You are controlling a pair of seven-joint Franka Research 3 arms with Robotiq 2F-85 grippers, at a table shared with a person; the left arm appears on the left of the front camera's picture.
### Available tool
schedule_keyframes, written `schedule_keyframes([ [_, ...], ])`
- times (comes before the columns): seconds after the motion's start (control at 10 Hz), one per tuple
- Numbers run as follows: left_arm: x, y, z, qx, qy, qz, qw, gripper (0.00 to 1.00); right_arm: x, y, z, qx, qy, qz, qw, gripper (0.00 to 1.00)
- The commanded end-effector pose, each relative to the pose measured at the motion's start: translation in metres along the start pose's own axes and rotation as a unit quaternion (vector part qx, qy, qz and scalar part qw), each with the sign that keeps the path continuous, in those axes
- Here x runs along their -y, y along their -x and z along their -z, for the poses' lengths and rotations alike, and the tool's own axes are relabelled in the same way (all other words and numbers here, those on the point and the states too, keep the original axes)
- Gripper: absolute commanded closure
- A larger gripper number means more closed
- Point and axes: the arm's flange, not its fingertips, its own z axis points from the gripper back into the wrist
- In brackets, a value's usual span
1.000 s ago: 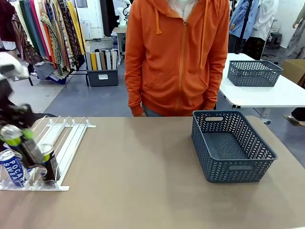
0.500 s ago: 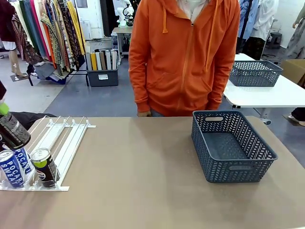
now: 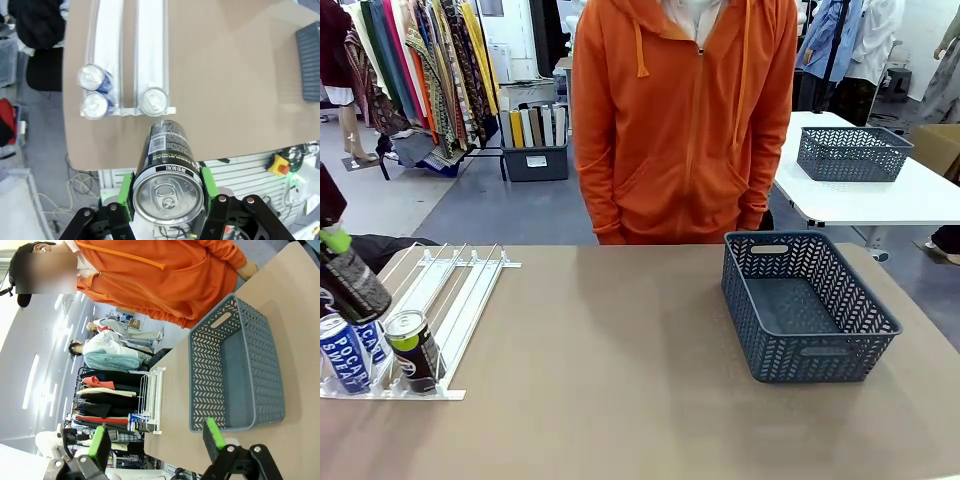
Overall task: Retrieve and store the cans from the dispenser.
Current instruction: Pick up one can from the Automatic Can Dispenser and place it in the middle of the table.
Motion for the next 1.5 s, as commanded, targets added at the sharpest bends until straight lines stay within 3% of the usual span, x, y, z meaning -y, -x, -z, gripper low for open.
schedule_keyframes([
  [0.0, 0.046, -0.009, 0.021, -0.003, 0.006, -0.028, 1.0, 1.0, -0.004, -0.004, 0.0, 0.006, -0.01, -0.001, 1.0, 0.0],
  [0.1, 0.093, -0.021, 0.038, 0.0, 0.005, 0.008, 1.0, 1.0, -0.004, -0.004, 0.0, 0.006, -0.01, -0.001, 1.0, 0.0],
  [0.2, 0.14, -0.032, 0.056, 0.035, -0.055, -0.012, 0.998, 1.0, -0.004, -0.004, 0.0, 0.006, -0.01, -0.001, 1.0, 0.0],
  [0.5, 0.262, -0.051, 0.126, 0.016, 0.013, 0.128, 0.992, 1.0, -0.004, -0.004, 0.0, 0.006, -0.01, -0.001, 1.0, 0.0],
  [0.6, 0.305, -0.053, 0.17, 0.014, 0.0, 0.166, 0.986, 1.0, -0.004, -0.004, 0.0, 0.006, -0.01, -0.001, 1.0, 0.0],
  [0.7, 0.326, -0.055, 0.194, 0.01, -0.002, 0.181, 0.983, 1.0, -0.004, -0.004, 0.0, 0.006, -0.01, -0.001, 1.0, 0.0],
  [0.9, 0.345, -0.06, 0.235, -0.014, -0.024, 0.185, 0.982, 1.0, -0.004, -0.004, 0.0, 0.006, -0.01, -0.001, 1.0, 0.0],
  [1.4, 0.338, -0.053, 0.274, -0.046, -0.04, 0.178, 0.982, 1.0, -0.004, -0.004, 0.0, 0.006, -0.01, -0.001, 1.0, 0.0],
])
